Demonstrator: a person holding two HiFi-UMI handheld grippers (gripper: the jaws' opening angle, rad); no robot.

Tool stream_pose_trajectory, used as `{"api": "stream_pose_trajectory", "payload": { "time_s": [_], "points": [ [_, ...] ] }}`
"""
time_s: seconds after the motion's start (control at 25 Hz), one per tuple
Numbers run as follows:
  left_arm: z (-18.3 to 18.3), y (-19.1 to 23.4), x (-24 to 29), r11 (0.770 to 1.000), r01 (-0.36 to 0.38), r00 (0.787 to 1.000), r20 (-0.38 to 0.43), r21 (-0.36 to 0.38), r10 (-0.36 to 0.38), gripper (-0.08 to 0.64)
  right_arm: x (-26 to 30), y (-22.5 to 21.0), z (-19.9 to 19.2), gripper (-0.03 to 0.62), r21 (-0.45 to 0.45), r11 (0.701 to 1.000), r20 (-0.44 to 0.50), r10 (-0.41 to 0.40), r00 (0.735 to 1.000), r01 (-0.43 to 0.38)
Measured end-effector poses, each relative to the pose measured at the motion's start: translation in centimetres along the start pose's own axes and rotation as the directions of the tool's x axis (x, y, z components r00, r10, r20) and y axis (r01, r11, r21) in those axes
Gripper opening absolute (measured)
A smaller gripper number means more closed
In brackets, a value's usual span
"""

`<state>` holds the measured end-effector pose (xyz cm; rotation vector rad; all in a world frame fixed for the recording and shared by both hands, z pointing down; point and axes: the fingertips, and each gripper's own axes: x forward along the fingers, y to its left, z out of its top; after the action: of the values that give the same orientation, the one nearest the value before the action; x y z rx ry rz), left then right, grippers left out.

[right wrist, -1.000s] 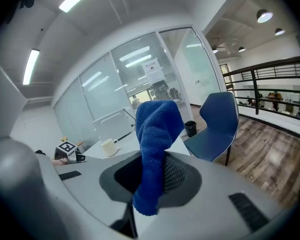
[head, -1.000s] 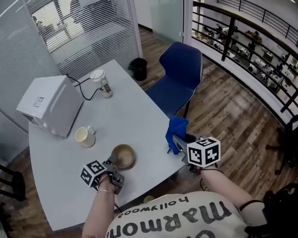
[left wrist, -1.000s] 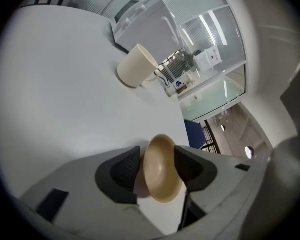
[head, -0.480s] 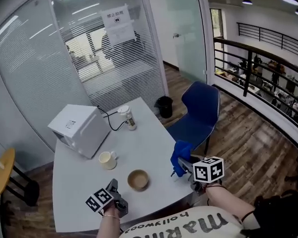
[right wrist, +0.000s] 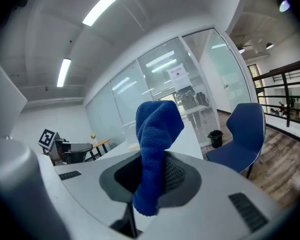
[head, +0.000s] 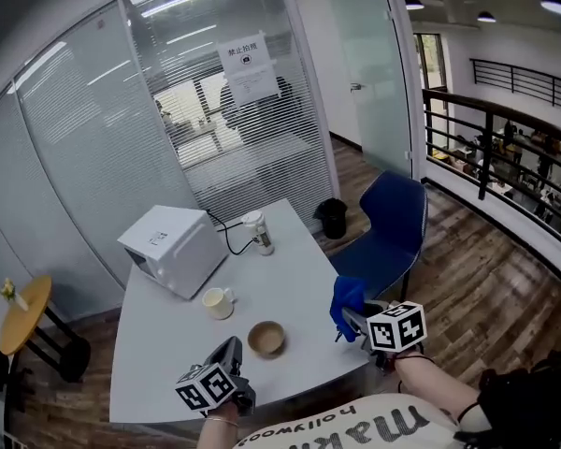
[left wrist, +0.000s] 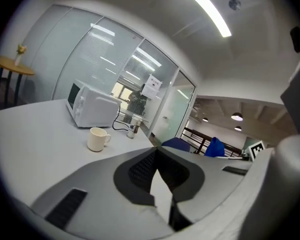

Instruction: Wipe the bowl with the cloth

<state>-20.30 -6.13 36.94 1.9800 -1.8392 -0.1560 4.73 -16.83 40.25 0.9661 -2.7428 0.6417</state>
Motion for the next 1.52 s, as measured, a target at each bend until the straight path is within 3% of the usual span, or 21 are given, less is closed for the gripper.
{"api": "stream_pose_trajectory", "payload": {
  "time_s": [0.12,0.28,0.44,1.04,1.52],
  "points": [
    [-1.3,-0.7,-1.7,0.997,-0.073,0.997,0.021,0.033,0.072,-0.006,-1.2,-0.1,-0.7,0.06,-0.001,1.0,-0.005,0.0,1.0,0.0],
    [-4.1,-1.2,-3.9,0.993,-0.096,0.995,0.027,-0.073,0.098,-0.006,-3.1,-0.4,-2.7,0.06,-0.004,1.0,-0.035,0.004,0.999,-0.004],
    [-5.6,-1.9,-5.7,0.988,-0.122,0.992,0.033,-0.096,0.126,-0.008,-4.6,-0.6,-4.0,0.06,0.012,1.0,-0.057,0.019,0.998,-0.018],
    [-9.1,-3.1,-10.8,0.982,-0.157,0.987,0.025,-0.104,0.161,-0.006,-7.4,0.0,-7.1,0.06,0.037,0.999,-0.09,0.026,0.996,-0.022],
    [-9.3,-2.5,-12.0,0.98,-0.165,0.985,0.025,-0.108,0.168,-0.008,-7.5,0.8,-7.9,0.06,0.023,1.0,-0.104,0.018,0.994,-0.015]
  ]
}}
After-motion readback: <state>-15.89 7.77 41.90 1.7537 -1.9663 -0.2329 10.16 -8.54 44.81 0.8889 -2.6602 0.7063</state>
